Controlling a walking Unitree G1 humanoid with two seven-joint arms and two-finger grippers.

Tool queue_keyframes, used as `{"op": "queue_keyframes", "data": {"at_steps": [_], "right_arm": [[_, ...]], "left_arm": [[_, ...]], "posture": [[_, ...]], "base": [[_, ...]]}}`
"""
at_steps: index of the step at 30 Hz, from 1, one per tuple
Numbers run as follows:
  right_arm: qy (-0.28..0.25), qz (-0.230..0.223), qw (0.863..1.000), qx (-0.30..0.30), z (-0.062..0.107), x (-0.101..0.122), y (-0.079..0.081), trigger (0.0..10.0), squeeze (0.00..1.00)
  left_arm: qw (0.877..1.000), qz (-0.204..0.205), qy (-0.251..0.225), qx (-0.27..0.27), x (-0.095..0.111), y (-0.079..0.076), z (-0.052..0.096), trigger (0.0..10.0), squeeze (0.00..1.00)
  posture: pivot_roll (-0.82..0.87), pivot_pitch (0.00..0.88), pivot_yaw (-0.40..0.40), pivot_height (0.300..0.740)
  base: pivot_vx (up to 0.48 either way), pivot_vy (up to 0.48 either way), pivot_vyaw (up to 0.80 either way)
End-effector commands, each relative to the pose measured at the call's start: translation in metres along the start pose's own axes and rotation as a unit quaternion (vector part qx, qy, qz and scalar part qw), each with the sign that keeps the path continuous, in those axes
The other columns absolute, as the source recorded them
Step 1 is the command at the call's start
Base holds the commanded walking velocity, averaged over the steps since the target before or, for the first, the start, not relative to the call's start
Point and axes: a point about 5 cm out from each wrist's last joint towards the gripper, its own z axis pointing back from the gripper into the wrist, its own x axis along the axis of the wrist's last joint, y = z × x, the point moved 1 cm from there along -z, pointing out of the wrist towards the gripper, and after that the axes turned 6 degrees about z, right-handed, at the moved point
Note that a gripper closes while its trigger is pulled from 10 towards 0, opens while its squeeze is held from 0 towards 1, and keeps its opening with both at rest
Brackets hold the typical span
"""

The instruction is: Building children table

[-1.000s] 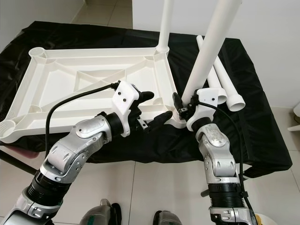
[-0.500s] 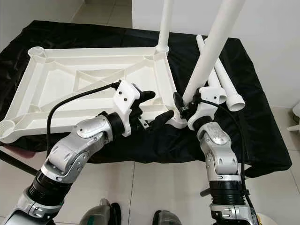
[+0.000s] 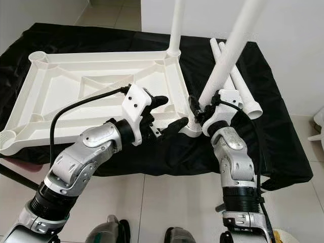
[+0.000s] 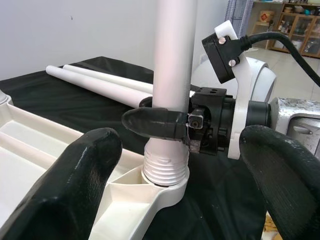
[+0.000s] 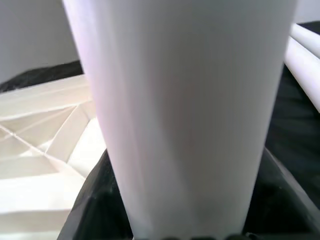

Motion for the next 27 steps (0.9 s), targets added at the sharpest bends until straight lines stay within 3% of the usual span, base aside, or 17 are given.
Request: {"op": "queue_keyframes", "data": {"at_steps": [1,7,10,16,22,27], "right_arm": [[0.06,-0.017,0.998,-0.034,0.006,-0.025,-0.011,10.0,0.0],[0.066,-0.037,0.995,-0.072,0.008,-0.03,-0.021,10.0,0.0],[0.066,-0.026,0.995,-0.073,0.007,-0.029,-0.021,10.0,0.0],[0.067,0.002,0.996,-0.052,0.008,-0.03,-0.014,10.0,0.0],[0.067,0.057,0.996,-0.001,0.009,-0.032,0.004,10.0,0.0],[0.066,0.062,0.996,0.005,0.009,-0.032,0.006,10.0,0.0]], "left_arm": [[1.0,-0.001,0.001,-0.013,0.001,-0.002,0.002,10.0,0.0],[1.0,-0.001,0.0,-0.014,0.002,-0.002,0.002,10.0,0.0],[1.0,-0.002,-0.001,-0.015,0.003,-0.002,0.002,10.0,0.0],[1.0,-0.002,-0.002,-0.014,0.004,-0.002,0.002,10.0,0.0],[1.0,-0.001,-0.003,-0.008,0.005,-0.001,0.003,10.0,0.0],[1.0,-0.001,-0.004,-0.006,0.005,-0.001,0.003,10.0,0.0]], "posture": [[0.03,0.129,0.004,0.74],[0.02,0.128,0.008,0.74],[0.02,0.131,0.011,0.74],[0.02,0.134,0.01,0.74],[0.03,0.139,0.007,0.74],[0.03,0.14,0.005,0.74]], "base": [[0.0,0.0,0.0],[0.0,0.0,0.0],[0.0,0.0,0.0],[0.0,0.0,0.0],[0.0,0.0,0.0],[0.0,0.0,0.0]]}}
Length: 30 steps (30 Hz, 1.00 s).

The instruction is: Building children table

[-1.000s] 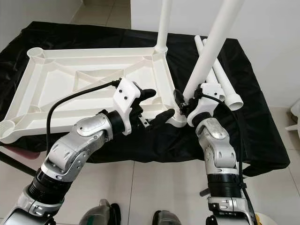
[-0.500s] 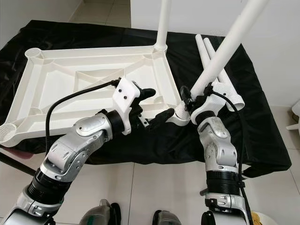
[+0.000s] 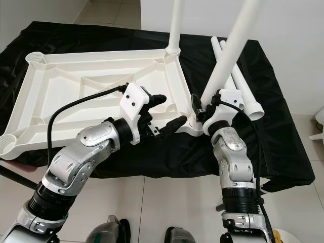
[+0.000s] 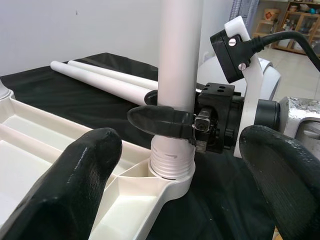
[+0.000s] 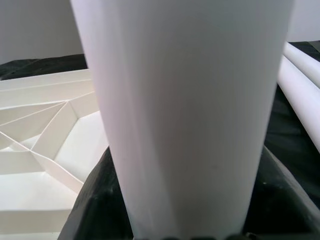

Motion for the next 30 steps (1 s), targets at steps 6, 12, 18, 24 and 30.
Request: {"op": "queue_keyframes", "data": {"at_steps": [6,12,18,24,30], "right_arm": [[0.083,0.001,0.997,0.001,0.012,-0.039,0.001,10.0,0.0],[0.079,0.011,0.997,0.012,0.02,-0.041,0.005,10.0,0.0],[0.064,0.033,0.997,0.036,0.029,-0.041,0.014,10.0,0.0],[0.062,0.02,0.997,0.038,0.03,-0.041,0.017,10.0,0.0],[0.086,0.012,0.996,0.021,0.026,-0.046,0.011,10.0,0.0]], "left_arm": [[1.0,-0.001,-0.006,-0.009,0.005,-0.003,0.002,10.0,0.0],[1.0,-0.001,-0.006,-0.008,0.005,-0.002,0.003,10.0,0.0],[1.0,-0.001,-0.006,-0.01,0.006,-0.002,0.004,10.0,0.0],[1.0,-0.001,-0.004,-0.012,0.007,-0.002,0.004,10.0,0.0],[1.0,0.0,-0.003,-0.011,0.007,-0.002,0.004,10.0,0.0]], "posture": [[0.03,0.145,0.005,0.74],[0.03,0.148,0.011,0.74],[0.02,0.153,0.019,0.74],[0.02,0.158,0.022,0.74],[0.03,0.157,0.02,0.74]], "base": [[0.0,0.0,0.0],[0.0,0.0,0.0],[0.0,0.0,0.0],[0.0,0.0,0.0],[0.0,0.0,0.0]]}}
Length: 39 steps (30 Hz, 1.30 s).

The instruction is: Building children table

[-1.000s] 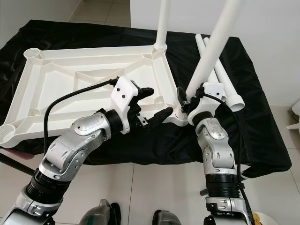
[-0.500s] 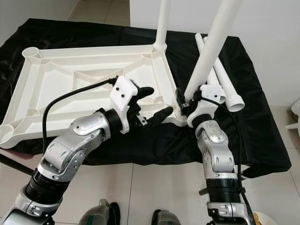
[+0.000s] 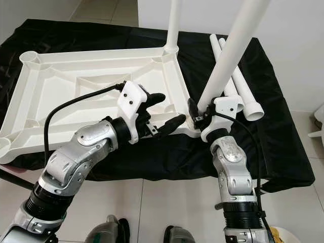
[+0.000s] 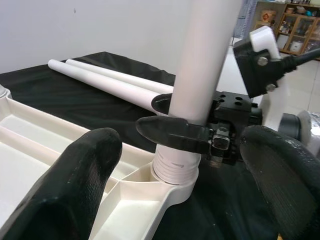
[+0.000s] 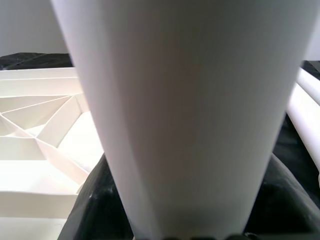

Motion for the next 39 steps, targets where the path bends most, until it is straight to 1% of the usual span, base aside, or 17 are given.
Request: {"op": "queue_keyframes", "data": {"at_steps": [1,3,8,11,18,22,26,30,37,39], "right_arm": [[0.104,-0.026,0.994,0.002,0.011,-0.042,0.004,10.0,0.0],[0.115,-0.036,0.993,-0.004,0.008,-0.045,0.001,10.0,0.0],[0.126,-0.04,0.991,0.0,0.004,-0.047,0.0,10.0,0.0],[0.13,-0.039,0.991,0.002,0.002,-0.048,-0.001,10.0,0.0],[0.147,-0.051,0.988,0.004,0.003,-0.055,-0.001,10.0,0.0],[0.153,-0.055,0.987,0.004,0.0,-0.056,-0.003,10.0,0.0],[0.152,-0.051,0.987,0.001,-0.004,-0.055,-0.008,10.0,0.0],[0.146,-0.049,0.988,0.0,-0.008,-0.052,-0.008,10.0,0.0],[0.141,-0.052,0.989,0.002,-0.006,-0.052,-0.002,10.0,0.0],[0.135,-0.048,0.99,-0.006,-0.005,-0.051,-0.002,10.0,0.0]], "left_arm": [[1.0,-0.003,-0.001,-0.009,0.003,-0.002,0.001,10.0,0.0],[1.0,-0.003,-0.002,-0.008,0.003,-0.002,0.001,10.0,0.0],[1.0,-0.004,-0.002,-0.008,0.004,-0.002,0.001,10.0,0.0],[1.0,-0.005,-0.003,-0.008,0.004,-0.002,0.001,10.0,0.0],[1.0,-0.003,-0.005,-0.005,0.005,-0.002,0.001,10.0,0.0],[1.0,-0.003,-0.006,-0.005,0.005,-0.002,0.001,10.0,0.0],[1.0,-0.004,-0.007,-0.004,0.005,-0.002,0.001,10.0,0.0],[1.0,-0.004,-0.007,-0.005,0.005,-0.002,0.0,10.0,0.0],[1.0,-0.002,-0.008,-0.002,0.005,-0.003,0.001,10.0,0.0],[1.0,-0.002,-0.008,-0.002,0.005,-0.003,0.002,10.0,0.0]], "posture": [[0.03,0.157,0.02,0.74],[0.03,0.154,0.021,0.74],[0.03,0.153,0.02,0.74],[0.03,0.152,0.016,0.74],[0.03,0.154,0.013,0.74],[0.03,0.154,0.013,0.74],[0.03,0.153,0.013,0.74],[0.03,0.153,0.012,0.74],[0.03,0.153,0.006,0.74],[0.04,0.153,0.005,0.74]], "base": [[0.0,0.0,0.0],[0.0,0.0,0.0],[0.0,0.0,0.0],[0.0,0.0,0.0],[0.0,0.0,0.0],[0.0,0.0,0.0],[0.0,0.0,0.0],[0.0,0.0,0.0],[0.0,0.0,0.0],[0.0,0.0,0.0]]}}
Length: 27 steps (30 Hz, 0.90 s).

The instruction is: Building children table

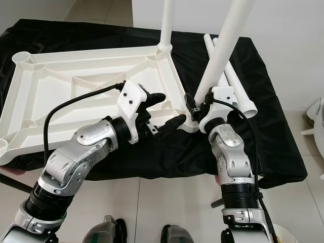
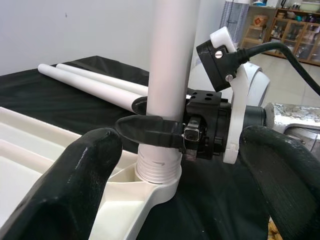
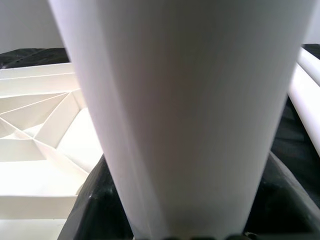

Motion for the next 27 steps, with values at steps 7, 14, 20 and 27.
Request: {"op": "queue_keyframes", "data": {"at_steps": [7,14,20,27], "right_arm": [[0.095,-0.033,0.991,-0.094,0.017,-0.047,0.002,10.0,0.0],[0.072,-0.048,0.973,-0.214,0.019,-0.043,0.001,10.0,0.0],[0.056,-0.052,0.967,-0.243,0.013,-0.035,0.01,10.0,0.0],[0.051,-0.064,0.961,-0.266,0.005,-0.028,0.019,10.0,0.0]], "left_arm": [[1.0,-0.003,-0.005,-0.001,0.004,-0.002,0.002,10.0,0.0],[1.0,-0.004,-0.006,-0.004,0.004,-0.002,0.001,10.0,0.0],[1.0,-0.004,-0.008,-0.004,0.005,-0.002,0.0,10.0,0.0],[1.0,-0.004,-0.011,-0.004,0.005,-0.001,-0.001,10.0,0.0]], "posture": [[0.03,0.147,0.005,0.74],[0.03,0.138,0.007,0.74],[0.03,0.134,0.008,0.74],[0.03,0.129,0.006,0.74]], "base": [[0.0,0.0,0.0],[0.0,0.0,0.0],[0.0,0.0,0.0],[0.0,0.0,0.0]]}}
